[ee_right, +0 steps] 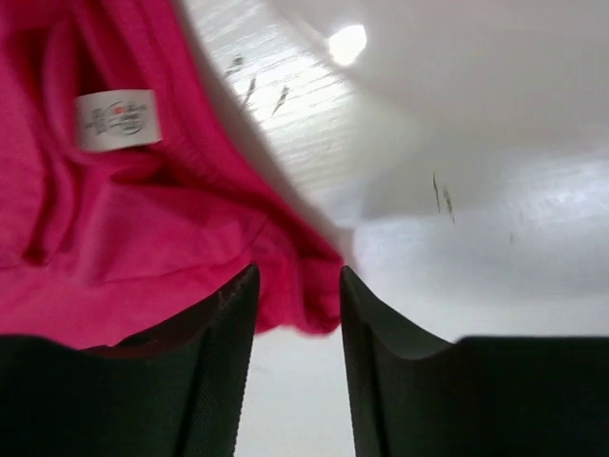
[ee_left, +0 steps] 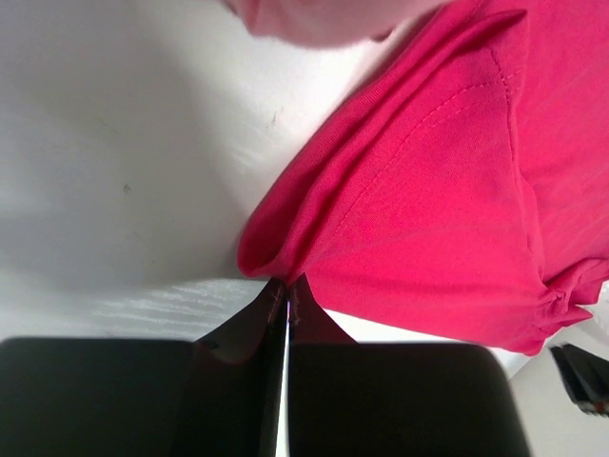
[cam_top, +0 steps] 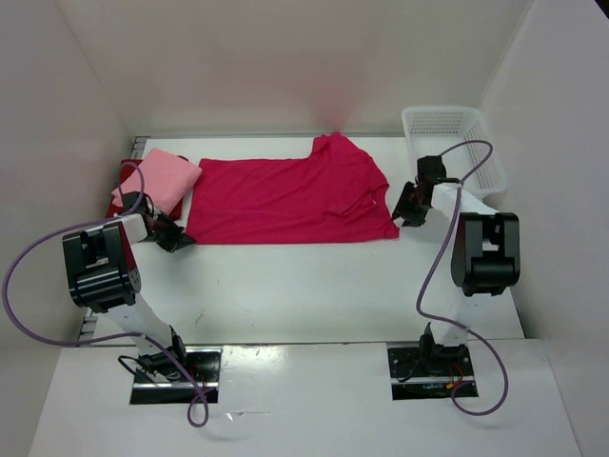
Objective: Fold and stack the t-shirts
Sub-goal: Fold the flattened tshirt in 1/3 of the way
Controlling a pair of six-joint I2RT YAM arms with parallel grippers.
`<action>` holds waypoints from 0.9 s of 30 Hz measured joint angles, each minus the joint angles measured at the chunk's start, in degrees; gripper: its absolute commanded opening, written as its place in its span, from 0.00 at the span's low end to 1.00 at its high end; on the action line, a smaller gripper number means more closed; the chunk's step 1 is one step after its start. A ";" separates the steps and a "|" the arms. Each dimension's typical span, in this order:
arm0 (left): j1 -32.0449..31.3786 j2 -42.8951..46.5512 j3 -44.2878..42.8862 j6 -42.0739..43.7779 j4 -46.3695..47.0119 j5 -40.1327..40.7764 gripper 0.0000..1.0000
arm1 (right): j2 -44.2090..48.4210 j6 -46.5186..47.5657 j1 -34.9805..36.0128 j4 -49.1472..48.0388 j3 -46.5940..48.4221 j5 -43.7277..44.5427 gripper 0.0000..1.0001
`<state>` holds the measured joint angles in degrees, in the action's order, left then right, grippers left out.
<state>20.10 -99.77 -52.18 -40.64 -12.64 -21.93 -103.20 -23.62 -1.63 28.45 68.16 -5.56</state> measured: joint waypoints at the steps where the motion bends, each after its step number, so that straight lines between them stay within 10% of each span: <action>1: 0.02 0.15 0.00 0.15 -0.28 0.02 0.00 | 1.55 0.02 0.11 0.61 -0.07 0.07 0.47; 7: 0.02 1.53 0.04 0.42 -1.53 0.02 0.00 | 13.46 -0.98 3.19 0.85 0.09 -1.07 0.00; 18: -0.90 1.60 0.61 0.02 -1.14 -0.26 0.00 | -5.86 -6.99 10.47 -4.90 -0.15 -7.19 0.00; 27: 6.23 5.11 9.05 0.00 -0.85 -6.82 0.00 | 10.60 -15.67 8.22 -12.68 -23.76 -11.54 0.00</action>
<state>26.33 -94.65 -43.13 -40.64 -13.50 -28.75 -92.60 -39.29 6.59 15.77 44.40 -17.10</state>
